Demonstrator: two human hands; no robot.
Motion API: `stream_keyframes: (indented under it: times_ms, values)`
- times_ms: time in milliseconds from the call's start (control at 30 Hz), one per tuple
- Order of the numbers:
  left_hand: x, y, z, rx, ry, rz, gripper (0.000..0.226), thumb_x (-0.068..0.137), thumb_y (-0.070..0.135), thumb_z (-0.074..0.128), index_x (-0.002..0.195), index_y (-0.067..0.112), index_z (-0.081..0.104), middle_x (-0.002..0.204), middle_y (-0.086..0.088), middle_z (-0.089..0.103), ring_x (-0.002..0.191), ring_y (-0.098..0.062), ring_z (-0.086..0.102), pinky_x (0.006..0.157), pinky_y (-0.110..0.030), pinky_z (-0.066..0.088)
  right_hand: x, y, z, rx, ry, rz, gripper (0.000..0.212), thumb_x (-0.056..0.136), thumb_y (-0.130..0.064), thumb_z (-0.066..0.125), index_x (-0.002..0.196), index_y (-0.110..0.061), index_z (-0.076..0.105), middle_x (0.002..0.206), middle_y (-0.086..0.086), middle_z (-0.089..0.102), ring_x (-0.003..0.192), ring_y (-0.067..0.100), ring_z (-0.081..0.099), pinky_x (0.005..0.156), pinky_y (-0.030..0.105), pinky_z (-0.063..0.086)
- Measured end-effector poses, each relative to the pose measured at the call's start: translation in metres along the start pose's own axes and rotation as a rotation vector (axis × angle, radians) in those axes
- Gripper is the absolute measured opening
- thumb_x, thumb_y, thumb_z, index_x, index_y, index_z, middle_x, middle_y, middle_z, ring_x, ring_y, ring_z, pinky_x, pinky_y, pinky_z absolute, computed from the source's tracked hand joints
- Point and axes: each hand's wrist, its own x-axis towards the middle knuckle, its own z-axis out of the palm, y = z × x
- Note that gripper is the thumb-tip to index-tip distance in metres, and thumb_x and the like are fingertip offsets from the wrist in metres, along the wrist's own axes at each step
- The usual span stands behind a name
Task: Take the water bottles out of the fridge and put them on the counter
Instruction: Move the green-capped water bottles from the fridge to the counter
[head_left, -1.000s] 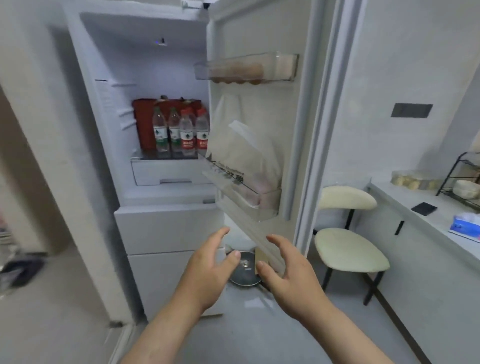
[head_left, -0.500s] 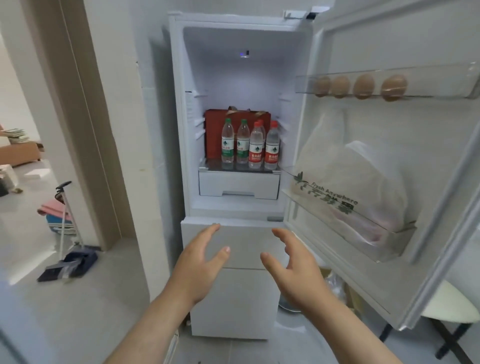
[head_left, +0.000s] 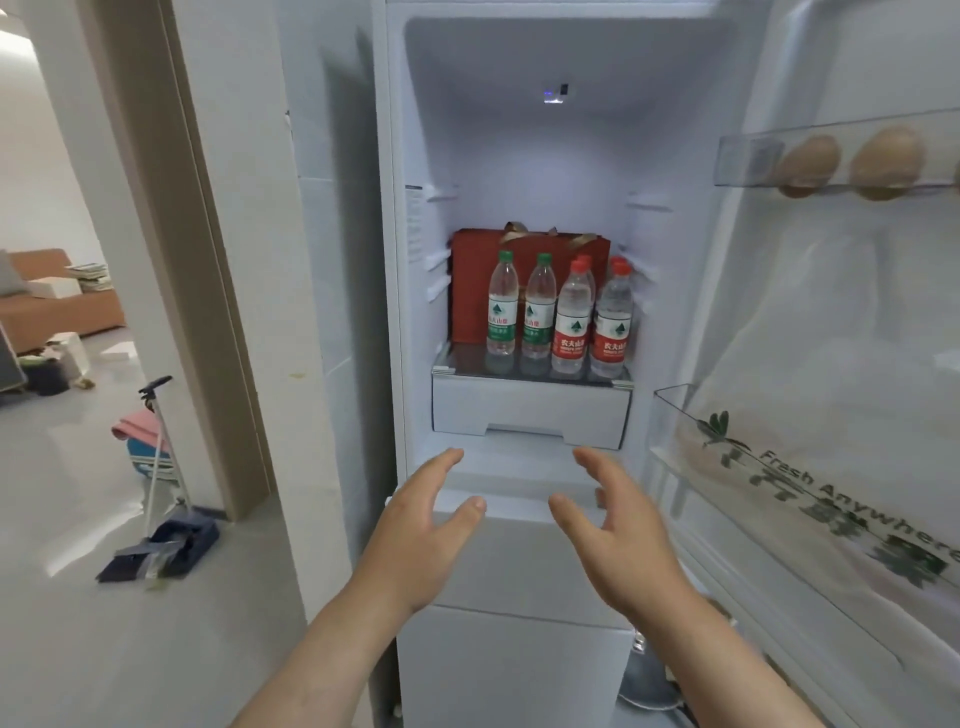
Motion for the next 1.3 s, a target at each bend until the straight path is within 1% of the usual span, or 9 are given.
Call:
stream_keyframes:
  times_ms: [200, 567, 800, 967, 1067, 1133, 1200, 1267, 1300]
  values:
    - [0.087, -0.015, 0.012, 0.008, 0.023, -0.014, 0.054, 0.095, 0.034, 0.056, 0.145, 0.036, 0.036, 0.141, 0.028, 0.033, 0.131, 0.008, 0.027, 0.106, -0.018, 0.022, 0.092, 0.027, 0.018, 0.048, -0.002, 0.026, 0.057, 0.092, -0.039, 0.061, 0.144, -0.036, 0.038, 0.149, -0.015, 0.04, 0.139, 0.013, 0.038, 0.112, 0.04, 0.036]
    - [0.208, -0.035, 0.043, -0.042, 0.044, -0.039, 0.051, 0.095, 0.032, 0.056, 0.144, 0.035, 0.039, 0.135, 0.03, 0.032, 0.124, 0.004, 0.029, 0.107, -0.023, 0.026, 0.204, 0.054, 0.026, 0.082, 0.039, 0.049, 0.057, 0.091, -0.036, 0.064, 0.143, -0.034, 0.041, 0.147, -0.016, 0.042, 0.136, 0.012, 0.04, 0.111, 0.037, 0.037]
    - [0.29, -0.06, 0.059, -0.096, 0.005, -0.035, 0.051, 0.095, 0.03, 0.057, 0.143, 0.036, 0.04, 0.136, 0.025, 0.036, 0.123, 0.002, 0.031, 0.107, -0.026, 0.027, 0.273, 0.067, 0.048, 0.073, 0.073, 0.063, 0.059, 0.091, -0.036, 0.065, 0.144, -0.033, 0.04, 0.148, -0.013, 0.042, 0.136, 0.013, 0.04, 0.112, 0.041, 0.036]
    - [0.367, -0.076, 0.061, -0.171, 0.018, -0.028, 0.053, 0.09, 0.035, 0.061, 0.14, 0.033, 0.044, 0.136, 0.02, 0.043, 0.125, -0.001, 0.038, 0.104, -0.026, 0.033, 0.338, 0.073, 0.075, 0.055, 0.082, 0.054, 0.056, 0.09, -0.036, 0.066, 0.141, -0.035, 0.042, 0.134, -0.025, 0.043, 0.128, 0.002, 0.041, 0.106, 0.027, 0.036]
    - [0.411, -0.085, 0.062, -0.219, 0.055, -0.041, 0.062, 0.077, 0.044, 0.056, 0.137, 0.033, 0.047, 0.133, 0.019, 0.046, 0.126, -0.002, 0.042, 0.11, -0.032, 0.034, 0.376, 0.073, 0.092, 0.089, 0.107, 0.071, 0.055, 0.09, -0.03, 0.067, 0.14, -0.032, 0.044, 0.133, -0.026, 0.045, 0.127, -0.002, 0.042, 0.109, 0.028, 0.036]
    - [0.439, -0.093, 0.065, -0.226, 0.064, -0.051, 0.067, 0.076, 0.047, 0.055, 0.14, 0.032, 0.045, 0.14, 0.015, 0.046, 0.132, -0.006, 0.041, 0.113, -0.037, 0.033, 0.4, 0.076, 0.101, 0.119, 0.131, 0.091, 0.055, 0.09, -0.028, 0.067, 0.14, -0.034, 0.043, 0.126, -0.033, 0.043, 0.125, -0.002, 0.042, 0.109, 0.027, 0.035]
    - [0.46, -0.101, 0.072, -0.236, 0.059, -0.066, 0.067, 0.082, 0.044, 0.059, 0.145, 0.031, 0.039, 0.148, 0.01, 0.042, 0.135, -0.007, 0.038, 0.114, -0.038, 0.032, 0.42, 0.082, 0.109, 0.127, 0.159, 0.108, 0.056, 0.09, -0.028, 0.066, 0.141, -0.034, 0.041, 0.123, -0.035, 0.043, 0.122, -0.004, 0.043, 0.108, 0.027, 0.035]
    - [0.477, -0.105, 0.082, -0.254, 0.056, -0.077, 0.069, 0.088, 0.034, 0.063, 0.149, 0.028, 0.033, 0.152, 0.007, 0.038, 0.132, -0.003, 0.035, 0.11, -0.031, 0.031, 0.433, 0.089, 0.116, 0.13, 0.195, 0.11, 0.054, 0.089, -0.027, 0.067, 0.137, -0.039, 0.042, 0.127, -0.031, 0.046, 0.123, -0.004, 0.044, 0.108, 0.027, 0.036]
    - [0.485, -0.107, 0.088, -0.254, 0.055, -0.089, 0.072, 0.088, 0.032, 0.065, 0.151, 0.027, 0.029, 0.152, 0.007, 0.038, 0.128, 0.0, 0.034, 0.105, -0.028, 0.031, 0.438, 0.091, 0.119, 0.131, 0.209, 0.114, 0.053, 0.089, -0.027, 0.067, 0.131, -0.046, 0.043, 0.128, -0.03, 0.047, 0.123, -0.004, 0.045, 0.107, 0.027, 0.036]
